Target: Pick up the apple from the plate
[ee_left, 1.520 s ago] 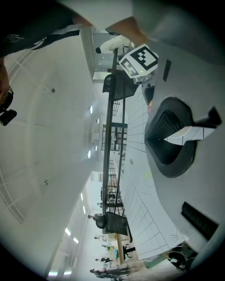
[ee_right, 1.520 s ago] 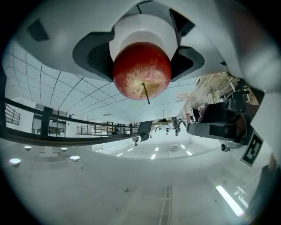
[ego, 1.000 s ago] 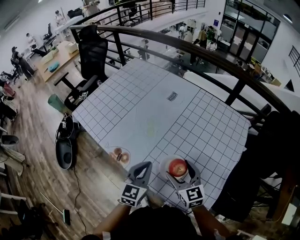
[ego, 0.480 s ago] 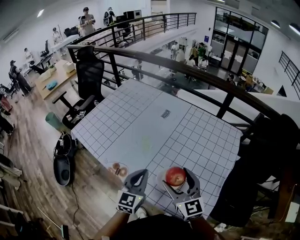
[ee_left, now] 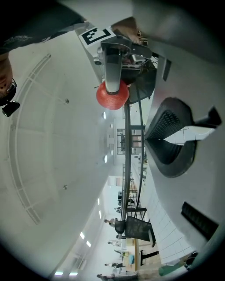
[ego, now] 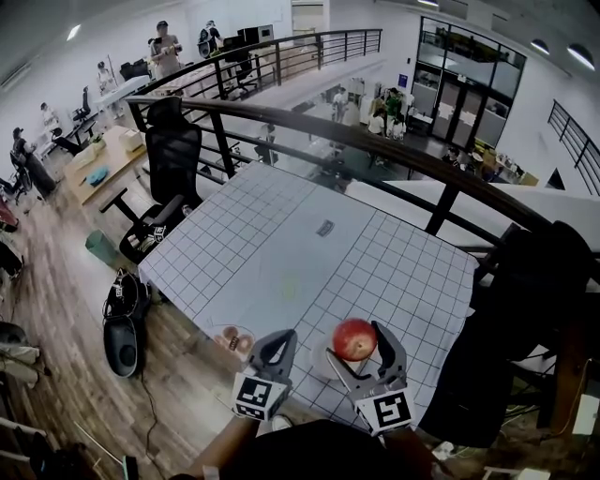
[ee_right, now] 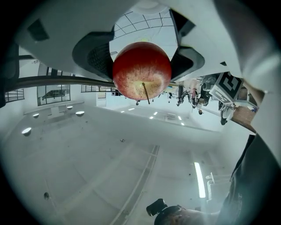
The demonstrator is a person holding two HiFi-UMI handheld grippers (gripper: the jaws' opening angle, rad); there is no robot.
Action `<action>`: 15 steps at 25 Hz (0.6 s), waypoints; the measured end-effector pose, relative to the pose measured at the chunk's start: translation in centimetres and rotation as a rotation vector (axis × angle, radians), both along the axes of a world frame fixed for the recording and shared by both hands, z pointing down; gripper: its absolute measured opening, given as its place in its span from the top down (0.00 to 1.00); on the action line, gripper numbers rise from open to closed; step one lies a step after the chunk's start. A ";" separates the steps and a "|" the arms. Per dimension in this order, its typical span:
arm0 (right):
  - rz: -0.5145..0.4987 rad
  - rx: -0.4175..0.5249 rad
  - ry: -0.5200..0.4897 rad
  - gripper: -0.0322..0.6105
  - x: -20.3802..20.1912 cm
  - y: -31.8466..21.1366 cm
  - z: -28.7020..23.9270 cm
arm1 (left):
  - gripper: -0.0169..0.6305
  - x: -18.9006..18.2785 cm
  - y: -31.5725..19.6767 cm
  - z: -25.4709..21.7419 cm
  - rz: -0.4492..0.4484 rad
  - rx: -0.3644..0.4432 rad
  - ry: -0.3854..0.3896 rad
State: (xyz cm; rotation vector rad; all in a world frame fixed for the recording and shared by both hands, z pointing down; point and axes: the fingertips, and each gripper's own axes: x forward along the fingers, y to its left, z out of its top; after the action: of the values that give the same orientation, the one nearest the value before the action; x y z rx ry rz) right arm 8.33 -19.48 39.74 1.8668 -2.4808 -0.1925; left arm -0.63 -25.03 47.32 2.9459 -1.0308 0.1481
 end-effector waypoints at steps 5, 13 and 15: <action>0.021 -0.022 0.011 0.30 0.3 -0.2 1.1 | 0.94 0.1 0.2 0.4 0.006 -0.014 0.001; 0.060 0.001 -0.009 0.30 0.5 -0.2 1.2 | 0.94 0.0 0.8 0.7 0.013 -0.021 -0.001; 0.062 -0.004 -0.001 0.30 0.6 -0.2 1.4 | 0.94 0.0 0.9 0.7 0.013 -0.023 -0.002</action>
State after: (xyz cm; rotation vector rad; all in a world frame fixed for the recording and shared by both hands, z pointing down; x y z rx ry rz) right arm 8.88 -19.70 41.16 1.9393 -2.4179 -0.1850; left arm -0.65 -24.09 48.01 2.9328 -1.0032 0.1616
